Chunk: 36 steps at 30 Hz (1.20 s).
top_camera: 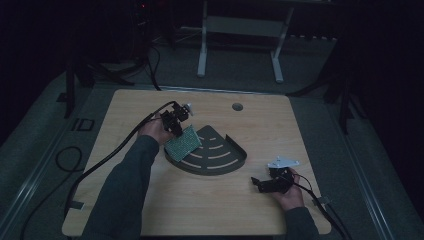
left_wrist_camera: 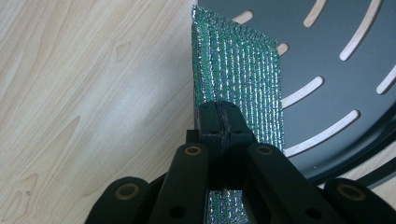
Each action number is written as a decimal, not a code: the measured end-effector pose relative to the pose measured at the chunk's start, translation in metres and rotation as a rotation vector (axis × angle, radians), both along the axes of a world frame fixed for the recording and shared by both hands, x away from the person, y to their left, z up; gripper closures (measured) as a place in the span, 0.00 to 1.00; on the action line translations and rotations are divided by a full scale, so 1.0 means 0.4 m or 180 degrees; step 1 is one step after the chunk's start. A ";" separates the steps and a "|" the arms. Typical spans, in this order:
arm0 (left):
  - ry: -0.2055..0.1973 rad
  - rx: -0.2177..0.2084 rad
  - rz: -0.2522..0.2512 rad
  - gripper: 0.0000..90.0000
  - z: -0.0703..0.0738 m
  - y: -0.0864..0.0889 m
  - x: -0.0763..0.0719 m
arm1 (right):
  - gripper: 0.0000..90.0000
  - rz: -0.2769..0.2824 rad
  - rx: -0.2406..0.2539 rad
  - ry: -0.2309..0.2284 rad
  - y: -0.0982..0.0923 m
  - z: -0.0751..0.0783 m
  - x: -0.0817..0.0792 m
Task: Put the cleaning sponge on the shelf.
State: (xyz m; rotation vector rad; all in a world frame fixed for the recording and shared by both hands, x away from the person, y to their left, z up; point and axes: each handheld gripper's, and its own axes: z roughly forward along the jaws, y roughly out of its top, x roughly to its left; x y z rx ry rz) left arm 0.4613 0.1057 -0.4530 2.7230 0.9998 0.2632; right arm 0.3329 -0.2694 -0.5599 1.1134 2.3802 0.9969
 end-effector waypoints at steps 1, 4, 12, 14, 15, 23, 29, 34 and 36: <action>-0.0005 0.0005 -0.0010 1.00 0.000 -0.001 0.000 | 0.11 0.0000 -0.0001 -0.0001 0.000 0.000 0.000; -0.0015 0.0031 -0.0019 1.00 -0.001 -0.001 0.000 | 0.11 0.0000 0.0000 0.0000 0.000 0.000 0.000; -0.0016 0.0089 -0.0004 0.99 -0.008 -0.004 0.001 | 0.11 0.0000 0.0001 -0.0001 0.000 0.000 0.000; -0.0020 0.0102 0.0000 0.99 -0.010 -0.004 0.002 | 0.11 -0.0001 -0.0001 0.0000 0.000 0.000 0.000; -0.0018 0.0104 0.0005 0.99 -0.011 -0.004 0.002 | 0.11 -0.0001 -0.0001 0.0000 0.000 0.000 0.000; 0.0025 0.0158 -0.0011 0.99 -0.029 -0.013 0.004 | 0.11 0.0000 -0.0001 -0.0001 0.000 0.000 0.000; 0.0023 0.0199 -0.0007 0.99 -0.035 -0.015 0.006 | 0.11 0.0000 -0.0001 -0.0001 0.000 0.000 0.000; 0.0024 0.0235 0.0031 0.98 -0.035 -0.010 0.008 | 0.11 0.0000 -0.0001 -0.0001 0.000 0.000 0.000; 0.0023 0.0235 0.0042 0.98 -0.034 -0.010 0.008 | 0.11 0.0000 -0.0001 -0.0001 0.000 0.000 0.000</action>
